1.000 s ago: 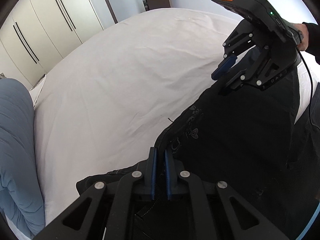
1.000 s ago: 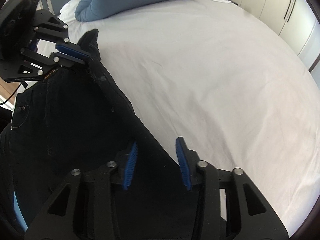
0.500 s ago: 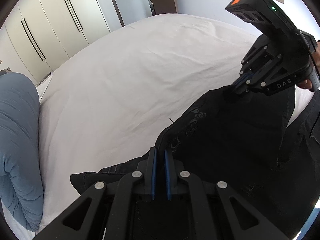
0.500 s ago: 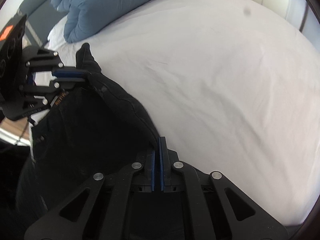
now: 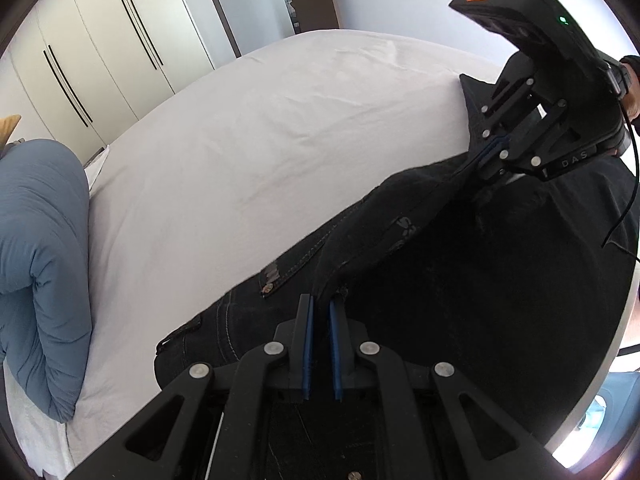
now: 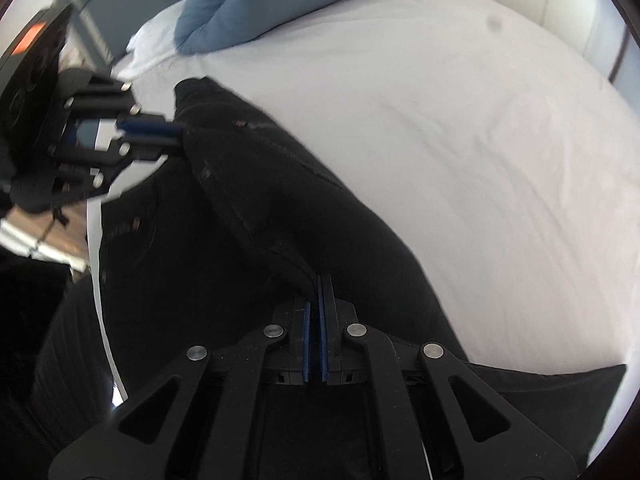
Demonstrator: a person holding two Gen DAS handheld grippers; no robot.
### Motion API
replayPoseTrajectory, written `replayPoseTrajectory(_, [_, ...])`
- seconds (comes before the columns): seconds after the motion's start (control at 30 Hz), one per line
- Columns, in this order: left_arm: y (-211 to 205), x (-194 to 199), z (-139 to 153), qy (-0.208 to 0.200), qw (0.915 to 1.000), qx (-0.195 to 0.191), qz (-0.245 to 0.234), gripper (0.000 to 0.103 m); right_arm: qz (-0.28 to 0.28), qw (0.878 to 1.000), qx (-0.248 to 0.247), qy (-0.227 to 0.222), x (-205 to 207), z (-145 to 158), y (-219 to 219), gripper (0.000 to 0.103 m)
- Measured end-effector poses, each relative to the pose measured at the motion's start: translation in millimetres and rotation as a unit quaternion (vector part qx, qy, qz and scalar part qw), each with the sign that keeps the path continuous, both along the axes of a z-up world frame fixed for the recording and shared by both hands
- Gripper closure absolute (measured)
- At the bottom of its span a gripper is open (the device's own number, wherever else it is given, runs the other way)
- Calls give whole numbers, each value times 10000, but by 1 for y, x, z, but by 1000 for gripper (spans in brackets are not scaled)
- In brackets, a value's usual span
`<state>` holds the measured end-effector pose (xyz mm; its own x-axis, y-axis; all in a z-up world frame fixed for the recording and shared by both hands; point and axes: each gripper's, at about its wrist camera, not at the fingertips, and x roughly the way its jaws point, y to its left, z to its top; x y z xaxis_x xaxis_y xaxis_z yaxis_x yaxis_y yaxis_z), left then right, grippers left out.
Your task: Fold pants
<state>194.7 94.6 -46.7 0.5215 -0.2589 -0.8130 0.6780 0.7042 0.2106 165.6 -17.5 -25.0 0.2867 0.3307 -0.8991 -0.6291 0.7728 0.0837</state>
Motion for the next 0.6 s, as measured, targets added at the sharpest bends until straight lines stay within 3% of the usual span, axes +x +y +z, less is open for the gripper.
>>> replayPoseTrajectory(0.07, [2, -17, -8, 88, 9999, 3, -74, 95, 285, 9982, -437, -279, -30, 4, 12, 101])
replayPoseTrajectory(0.2, [-3, -52, -27, -73, 9986, 445, -287, 97, 562, 9903, -1031, -744, -87, 1, 36, 101])
replayPoseTrajectory(0.33, [3, -79, -42, -20, 9984, 471, -321, 97, 624, 9841, -1327, -1004, -128, -4, 54, 101])
replayPoseTrajectory(0.47, [8, -105, -55, -101, 9977, 592, -311, 97, 896, 9690, -1832, -1396, -171, -16, 83, 101])
replayPoseTrajectory(0.6, [7, -127, -62, -258, 9965, 721, -340, 97, 889, 9649, -1985, -1470, -198, -24, 96, 101])
